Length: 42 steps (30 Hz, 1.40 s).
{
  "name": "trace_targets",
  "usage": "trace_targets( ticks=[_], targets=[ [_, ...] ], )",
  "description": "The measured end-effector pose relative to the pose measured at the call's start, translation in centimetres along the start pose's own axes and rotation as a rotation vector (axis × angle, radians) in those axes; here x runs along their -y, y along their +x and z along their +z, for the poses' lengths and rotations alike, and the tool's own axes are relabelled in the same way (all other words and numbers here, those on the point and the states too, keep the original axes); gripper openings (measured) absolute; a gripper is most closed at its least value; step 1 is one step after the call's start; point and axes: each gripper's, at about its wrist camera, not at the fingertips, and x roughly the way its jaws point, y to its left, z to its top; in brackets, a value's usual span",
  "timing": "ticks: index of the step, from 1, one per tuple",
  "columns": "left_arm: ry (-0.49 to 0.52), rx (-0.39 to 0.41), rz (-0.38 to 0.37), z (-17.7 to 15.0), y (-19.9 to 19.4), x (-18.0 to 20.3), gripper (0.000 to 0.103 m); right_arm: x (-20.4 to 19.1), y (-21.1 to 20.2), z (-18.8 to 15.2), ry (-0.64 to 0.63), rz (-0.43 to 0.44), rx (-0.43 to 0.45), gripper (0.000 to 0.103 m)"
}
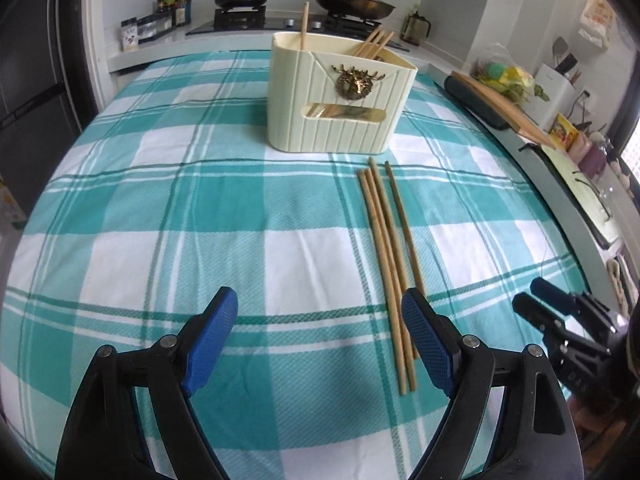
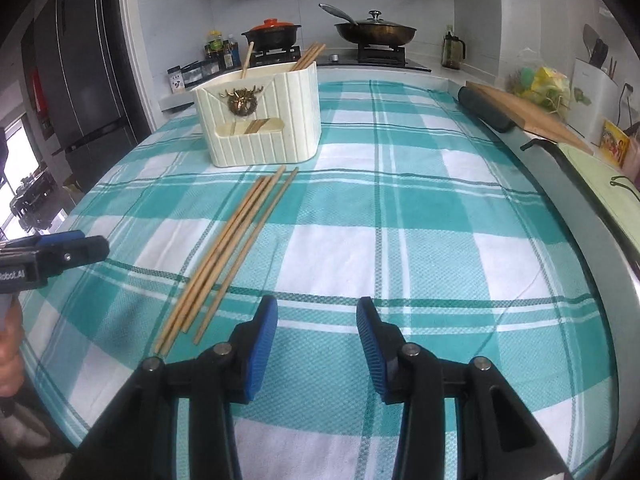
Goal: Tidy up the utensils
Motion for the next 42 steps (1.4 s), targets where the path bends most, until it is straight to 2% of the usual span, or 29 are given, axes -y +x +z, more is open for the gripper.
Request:
trace_targets(
  ticks=[7,17,28,31,35,36,38,40,41,42],
  targets=[
    [0.054,-0.053,0.047,0.1,4.3,2.0,0.085,-0.1,-0.2,-0.4,0.005,0.003,0.018,0.042],
    [0.111,-0.078,0.118,-0.1,6.4,2.7,0.085,1.2,-0.2,-1.2,0.045,0.000,0.014,0.042],
    [0.111,-0.090,0.098,0.2,7.2,3.1,0.086,1.4,0.0,-1.2,0.052,-0.007,0.015,0.042],
    [0.108,-0.111,0.109,0.3,7.8,3.2,0.086,1.4,0.1,-1.3,0.047,-0.014,0.017,0.042],
    [0.093,-0.102,0.123,0.6,8.2,3.1,0.085,1.2,0.1,-1.3,0.034,-0.022,0.018,0.042],
    [0.087,-0.101,0.124,0.8,8.3,3.1,0.081,1.2,0.1,-1.3,0.032,-0.023,0.017,0.042],
    [0.092,-0.091,0.127,1.2,8.3,3.1,0.065,1.1,0.4,-1.2,0.025,-0.020,0.012,0.042],
    [0.101,-0.085,0.122,1.5,8.3,3.2,0.032,0.8,0.9,-0.9,0.017,-0.010,0.001,0.042],
    [0.100,-0.084,0.120,1.6,8.2,3.1,0.025,0.6,1.2,-0.6,0.014,0.002,-0.004,0.042],
    [0.094,-0.083,0.112,1.7,8.2,2.9,0.014,0.3,1.6,-0.3,0.011,0.013,-0.008,0.042]
  ],
)
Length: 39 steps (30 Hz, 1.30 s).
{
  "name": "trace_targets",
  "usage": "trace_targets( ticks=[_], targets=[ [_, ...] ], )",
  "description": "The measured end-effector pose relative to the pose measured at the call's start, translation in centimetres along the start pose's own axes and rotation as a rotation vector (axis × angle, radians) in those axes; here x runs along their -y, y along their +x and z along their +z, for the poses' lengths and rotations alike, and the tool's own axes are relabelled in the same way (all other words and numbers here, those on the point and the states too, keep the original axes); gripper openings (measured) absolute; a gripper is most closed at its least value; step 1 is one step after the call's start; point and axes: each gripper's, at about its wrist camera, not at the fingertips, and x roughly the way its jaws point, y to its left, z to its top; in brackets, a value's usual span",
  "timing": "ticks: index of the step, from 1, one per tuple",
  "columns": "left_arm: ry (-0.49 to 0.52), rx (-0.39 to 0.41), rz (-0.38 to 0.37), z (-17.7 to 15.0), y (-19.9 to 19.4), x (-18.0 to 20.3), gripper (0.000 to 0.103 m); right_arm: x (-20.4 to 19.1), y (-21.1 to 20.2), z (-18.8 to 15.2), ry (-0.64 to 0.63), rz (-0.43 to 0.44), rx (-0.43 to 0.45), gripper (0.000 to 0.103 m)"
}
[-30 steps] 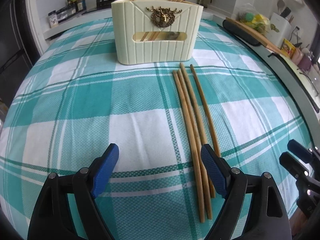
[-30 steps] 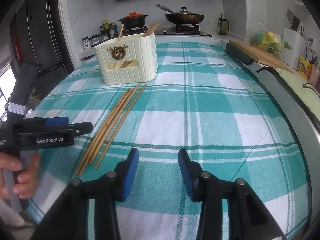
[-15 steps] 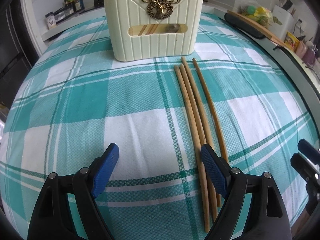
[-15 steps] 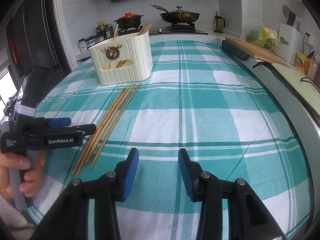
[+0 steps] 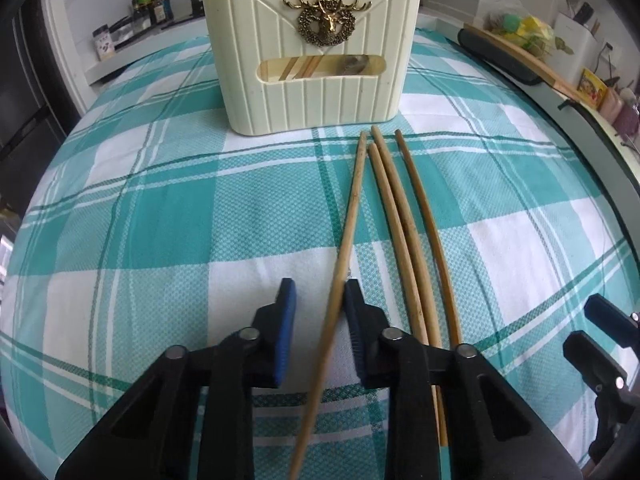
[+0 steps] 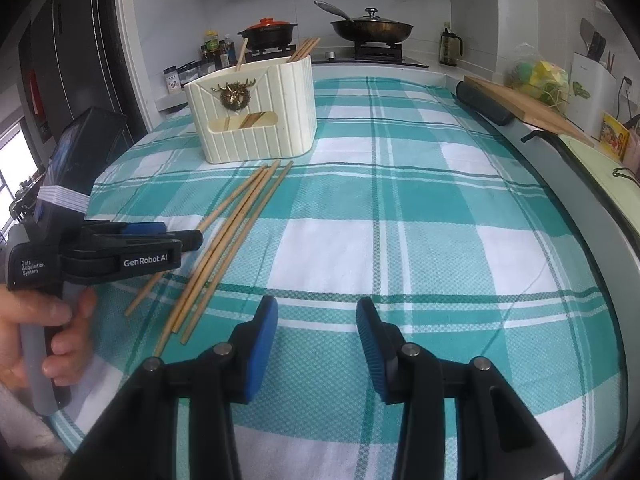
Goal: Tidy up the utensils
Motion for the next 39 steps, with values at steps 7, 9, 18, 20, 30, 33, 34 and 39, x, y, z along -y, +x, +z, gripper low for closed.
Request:
trace_targets(
  ticks=[7,9,18,20,30,33,34,39],
  targets=[
    [-0.110,-0.009,0.021,-1.2,-0.9,-2.8,0.004,-2.9,3.9,3.6,-0.003,0.098,-0.040,0.022],
    [-0.141,-0.011,0.037,-1.9,-1.4,-4.0,0.004,-3.8,5.3,4.3,0.000,0.104,-0.058,0.020],
    [-0.160,-0.020,0.054,-4.6,-3.0,-5.9,0.005,-6.6,8.0,3.9,-0.086,0.029,-0.109,0.009],
    [-0.159,-0.021,0.049,-4.9,-3.2,-5.9,0.005,-6.5,7.9,3.7,-0.096,-0.011,-0.110,0.007],
    [-0.130,-0.027,0.038,-6.8,-4.7,-6.4,0.008,-0.1,3.7,0.3,0.013,-0.177,-0.120,0.005],
    [-0.093,-0.021,0.020,-7.4,-5.4,-6.1,0.050,1.3,1.8,-1.1,0.024,-0.163,-0.103,0.008],
    [-0.085,-0.010,0.017,-7.6,-5.7,-6.0,0.068,1.4,1.4,-1.5,0.014,-0.151,-0.100,0.013],
    [-0.065,0.014,0.022,-8.5,-6.4,-6.3,0.078,1.6,-0.8,-2.7,-0.007,-0.134,-0.038,0.055]
  ],
)
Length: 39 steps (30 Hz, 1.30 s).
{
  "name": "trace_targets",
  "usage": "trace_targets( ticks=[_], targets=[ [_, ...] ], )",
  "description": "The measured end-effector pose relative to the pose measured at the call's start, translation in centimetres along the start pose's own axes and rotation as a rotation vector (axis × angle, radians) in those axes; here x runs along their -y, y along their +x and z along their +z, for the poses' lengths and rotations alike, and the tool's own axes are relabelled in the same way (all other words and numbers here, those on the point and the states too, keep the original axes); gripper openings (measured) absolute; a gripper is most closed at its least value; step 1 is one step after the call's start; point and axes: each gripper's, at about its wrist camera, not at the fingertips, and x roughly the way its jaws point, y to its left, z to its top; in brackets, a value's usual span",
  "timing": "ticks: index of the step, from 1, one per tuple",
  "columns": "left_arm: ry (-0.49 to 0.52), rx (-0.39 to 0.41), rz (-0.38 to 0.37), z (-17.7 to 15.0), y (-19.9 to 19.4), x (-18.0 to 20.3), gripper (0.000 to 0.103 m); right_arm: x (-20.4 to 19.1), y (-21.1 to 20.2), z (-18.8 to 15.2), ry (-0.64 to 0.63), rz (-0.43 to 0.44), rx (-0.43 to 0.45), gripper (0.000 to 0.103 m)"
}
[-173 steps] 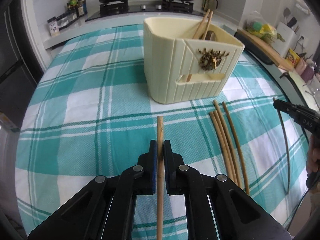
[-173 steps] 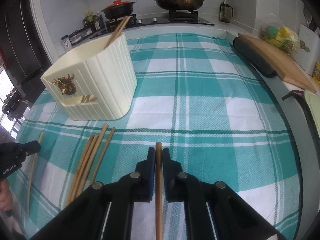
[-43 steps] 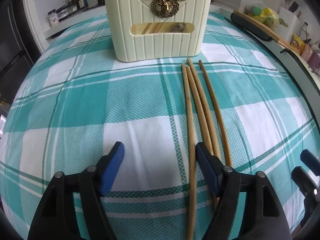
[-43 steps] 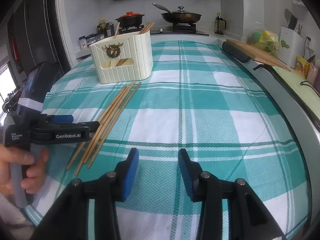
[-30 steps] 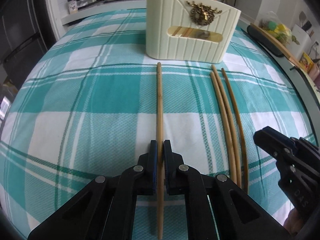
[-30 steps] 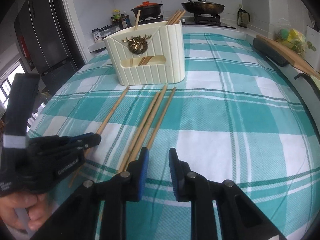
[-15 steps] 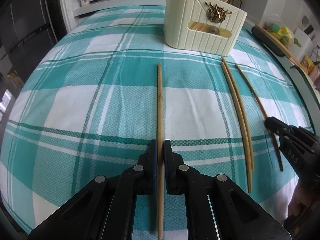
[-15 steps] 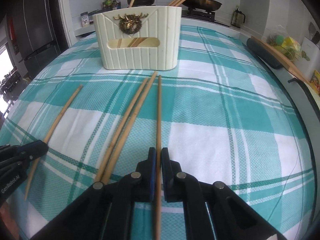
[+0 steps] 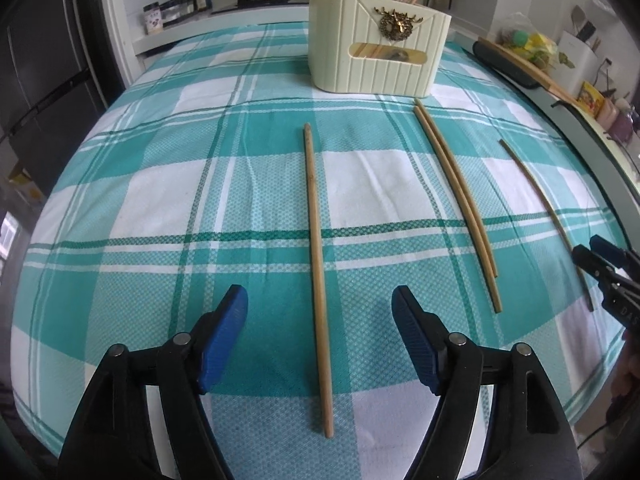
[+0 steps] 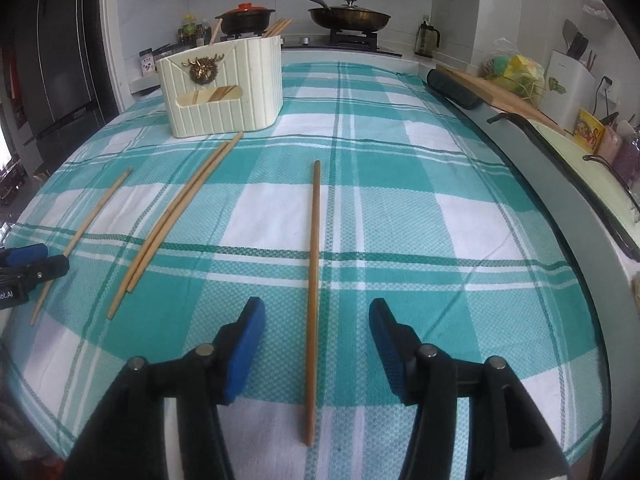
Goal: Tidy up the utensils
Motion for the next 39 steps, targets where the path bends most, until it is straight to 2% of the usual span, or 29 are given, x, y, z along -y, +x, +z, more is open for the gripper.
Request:
trace_targets(
  ticks=[5,9,14,16,25,28,32,35,37,39],
  targets=[
    [0.000,-0.032,0.042,-0.3,0.9,-0.4,0.079,0.6,0.5,-0.2,0.021,0.012,-0.014,0.055],
    [0.011,-0.038,0.067,-0.4,1.0,-0.4,0.086,0.6,1.2,-0.4,0.020,0.016,-0.040,0.055],
    [-0.009,-0.052,0.077,-0.3,1.6,-1.1,0.101,0.5,1.4,-0.6,0.012,0.010,-0.044,0.057],
    [-0.016,-0.056,0.072,-0.2,1.7,-1.4,0.103,0.5,1.5,-0.5,0.010,0.015,-0.051,0.057],
    [0.003,-0.059,0.052,0.0,1.8,-1.6,0.103,0.6,2.1,0.0,-0.008,0.030,-0.081,0.065],
    [0.020,-0.078,0.020,0.8,1.5,-1.9,0.101,0.7,2.2,0.3,-0.022,0.037,-0.081,0.066],
    [0.038,-0.055,-0.038,3.6,0.8,-2.8,0.101,1.4,2.4,1.9,-0.031,0.086,-0.101,0.065],
    [0.057,-0.081,-0.083,6.1,1.8,-3.1,0.101,2.2,3.0,4.4,-0.013,0.152,-0.119,0.065],
    [0.083,-0.110,-0.083,7.4,3.1,-3.0,0.100,2.3,4.2,6.0,-0.011,0.208,-0.160,0.065],
    [0.100,-0.141,-0.069,8.4,4.6,-2.8,0.094,1.9,5.4,7.3,-0.031,0.207,-0.173,0.065]
  ],
)
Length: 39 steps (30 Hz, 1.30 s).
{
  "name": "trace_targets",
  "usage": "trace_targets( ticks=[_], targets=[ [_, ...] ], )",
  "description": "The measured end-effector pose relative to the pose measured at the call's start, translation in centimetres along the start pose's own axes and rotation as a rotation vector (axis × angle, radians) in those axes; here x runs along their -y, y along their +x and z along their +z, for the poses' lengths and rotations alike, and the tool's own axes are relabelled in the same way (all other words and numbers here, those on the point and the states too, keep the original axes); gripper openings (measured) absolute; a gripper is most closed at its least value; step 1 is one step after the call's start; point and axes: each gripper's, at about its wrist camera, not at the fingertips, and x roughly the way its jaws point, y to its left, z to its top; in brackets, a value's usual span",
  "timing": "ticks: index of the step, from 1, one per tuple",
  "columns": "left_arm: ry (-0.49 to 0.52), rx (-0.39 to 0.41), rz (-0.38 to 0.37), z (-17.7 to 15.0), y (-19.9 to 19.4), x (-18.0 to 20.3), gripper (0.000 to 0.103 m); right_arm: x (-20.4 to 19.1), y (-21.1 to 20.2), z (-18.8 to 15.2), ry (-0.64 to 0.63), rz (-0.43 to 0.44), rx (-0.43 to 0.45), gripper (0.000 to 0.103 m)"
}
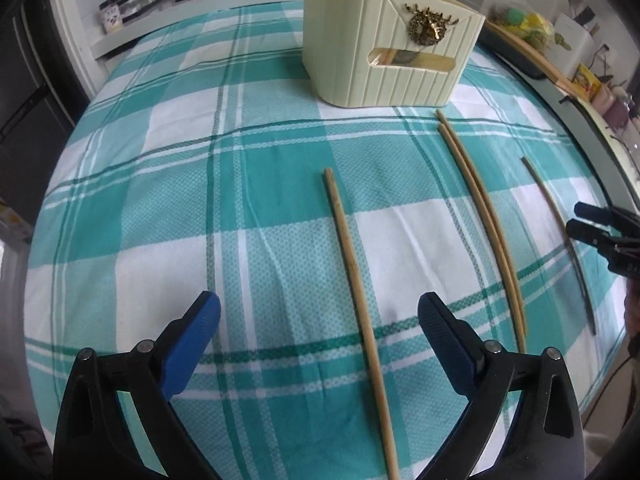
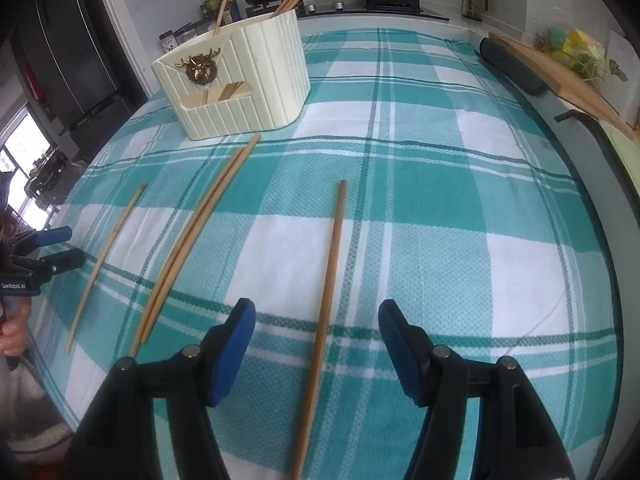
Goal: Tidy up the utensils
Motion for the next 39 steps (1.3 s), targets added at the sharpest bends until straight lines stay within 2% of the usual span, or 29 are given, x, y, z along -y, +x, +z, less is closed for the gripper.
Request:
trace_targets(
  ticks=[4,6,7,9,10,11,13,14,15,17,20,23,30,35,39],
  targets=[
    [-0.018,-0.060,-0.014,1.8,2.2,-0.3,0.084,-0.9,2.7,2.6,-0.082,-0.052,-0.037,0.051],
    [-0.003,-0.074,0.022,2.6,3.0,0.1,0.081,-1.2,4.1,3.6,-0.090,-0.055,-0.062,0.041],
    [0.011,-0.074,0.043,3.0,3.3,0.4,0.077,-1.4,4.7,4.1,-0.096,-0.062,-0.065,0.041],
    [0.018,-0.083,0.040,4.0,3.6,0.9,0.066,-1.8,5.5,5.2,-0.113,-0.088,-0.051,0.042],
    [0.019,-0.088,0.031,4.4,3.6,1.0,0.054,-1.8,5.8,5.7,-0.109,-0.090,-0.051,0.042],
    [0.021,-0.089,0.028,4.8,3.6,1.2,0.037,-1.7,6.1,6.2,-0.099,-0.090,-0.052,0.040],
    [0.020,-0.085,0.025,5.3,3.7,1.3,0.009,-1.7,6.5,7.0,-0.088,-0.108,-0.051,0.026],
    [0.008,-0.082,0.013,5.5,3.8,1.1,0.006,-1.5,6.5,7.2,-0.077,-0.105,-0.049,0.009],
    [-0.008,-0.074,0.004,5.6,3.7,1.0,0.005,-1.3,6.5,7.4,-0.059,-0.098,-0.052,0.006],
    [-0.032,-0.046,-0.015,5.5,3.0,0.7,0.005,-0.9,6.4,7.5,-0.032,-0.087,-0.048,0.006],
    [-0.054,0.034,-0.042,5.2,0.2,0.6,0.005,-0.6,4.8,7.3,-0.009,-0.070,0.009,0.006],
    [-0.051,0.121,-0.047,5.1,-3.8,1.0,0.005,-0.5,1.4,7.1,0.020,-0.033,0.087,0.006],
    [-0.035,0.311,-0.101,3.4,-13.6,1.5,0.005,-2.0,-9.0,5.8,-0.009,0.014,0.291,0.006],
    [-0.033,0.419,-0.126,2.2,-18.5,1.9,0.004,-3.2,-15.0,4.3,-0.029,0.021,0.415,0.006],
    [-0.029,0.489,-0.139,2.5,-21.1,2.5,0.004,-4.5,-18.3,4.2,-0.056,0.007,0.512,0.006]
  ],
)
